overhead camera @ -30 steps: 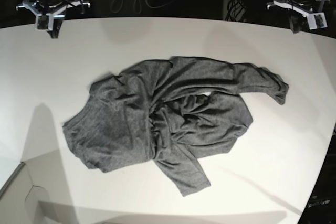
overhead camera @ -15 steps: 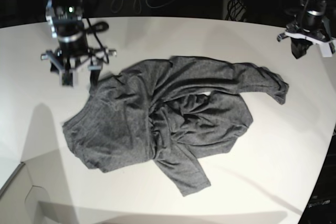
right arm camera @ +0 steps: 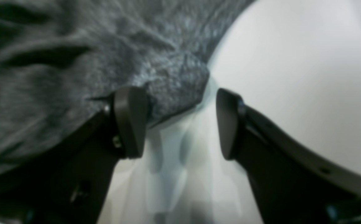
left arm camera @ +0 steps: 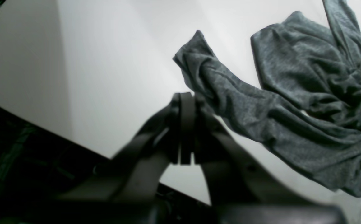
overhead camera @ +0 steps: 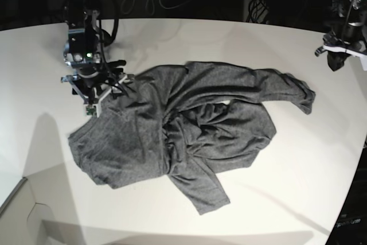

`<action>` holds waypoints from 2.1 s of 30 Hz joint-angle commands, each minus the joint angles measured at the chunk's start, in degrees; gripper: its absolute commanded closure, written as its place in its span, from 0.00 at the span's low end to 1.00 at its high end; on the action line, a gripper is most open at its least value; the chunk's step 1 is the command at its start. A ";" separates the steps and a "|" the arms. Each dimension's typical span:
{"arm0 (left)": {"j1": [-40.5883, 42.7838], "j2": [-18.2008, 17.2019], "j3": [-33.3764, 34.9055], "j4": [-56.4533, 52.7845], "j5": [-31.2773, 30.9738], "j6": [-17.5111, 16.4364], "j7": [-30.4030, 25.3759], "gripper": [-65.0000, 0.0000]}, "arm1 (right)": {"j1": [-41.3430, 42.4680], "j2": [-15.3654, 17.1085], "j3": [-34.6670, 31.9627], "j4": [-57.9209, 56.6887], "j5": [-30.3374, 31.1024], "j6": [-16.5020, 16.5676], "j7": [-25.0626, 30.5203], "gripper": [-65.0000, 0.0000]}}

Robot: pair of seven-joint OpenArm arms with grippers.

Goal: Layout the t-shirt on the table in an organized manner, then fold the t-shirt properly
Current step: 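Grasp the shirt edges with both grippers, one at each side, then lift the shirt with both grippers and pull the grippers apart to stretch it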

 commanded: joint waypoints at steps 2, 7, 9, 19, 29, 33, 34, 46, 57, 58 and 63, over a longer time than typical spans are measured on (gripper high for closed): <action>-0.97 -0.63 -0.42 0.73 -0.22 -0.05 -1.31 0.99 | 0.53 0.41 0.12 -0.91 -0.05 -0.01 3.16 0.45; -1.85 -0.63 -0.42 0.55 0.04 -0.05 -1.31 0.99 | -0.18 0.50 0.38 -2.76 -0.14 -0.01 4.39 0.86; -2.73 -0.63 -0.42 0.55 -0.22 -0.05 -1.31 0.99 | -1.41 0.32 2.67 -2.41 -0.14 -0.10 4.48 1.00; -8.88 -0.63 -0.33 0.47 -0.22 -0.05 -1.22 0.99 | -6.86 -0.03 19.46 4.98 -0.05 -0.01 6.76 1.00; -17.76 -0.55 0.02 0.38 -0.40 -0.05 9.94 0.99 | -1.50 -1.96 33.79 3.92 -0.14 -0.01 6.76 1.00; -20.58 0.95 -0.15 0.38 0.04 -0.05 12.93 0.99 | 0.44 -2.32 40.47 1.20 -0.14 -0.10 6.67 1.00; -21.19 1.56 -0.06 0.29 0.22 -0.05 13.02 0.99 | 0.70 -2.32 41.79 0.76 -0.14 -0.10 6.67 1.00; -28.58 5.43 8.11 -14.30 0.04 -0.05 13.02 0.56 | -0.79 -2.40 41.79 0.76 -0.14 -0.01 5.79 0.93; -37.89 5.17 28.77 -33.20 0.22 0.39 -1.22 0.56 | -2.37 -2.49 39.06 0.85 -0.14 -0.01 5.88 0.78; -38.77 5.17 29.91 -35.67 0.22 0.39 -2.28 0.56 | -2.37 -2.49 39.06 0.85 -0.14 -0.01 5.88 0.78; -43.08 5.17 33.87 -46.83 0.22 0.39 -7.82 0.56 | -2.46 -2.49 39.06 0.85 -0.14 -0.01 5.88 0.78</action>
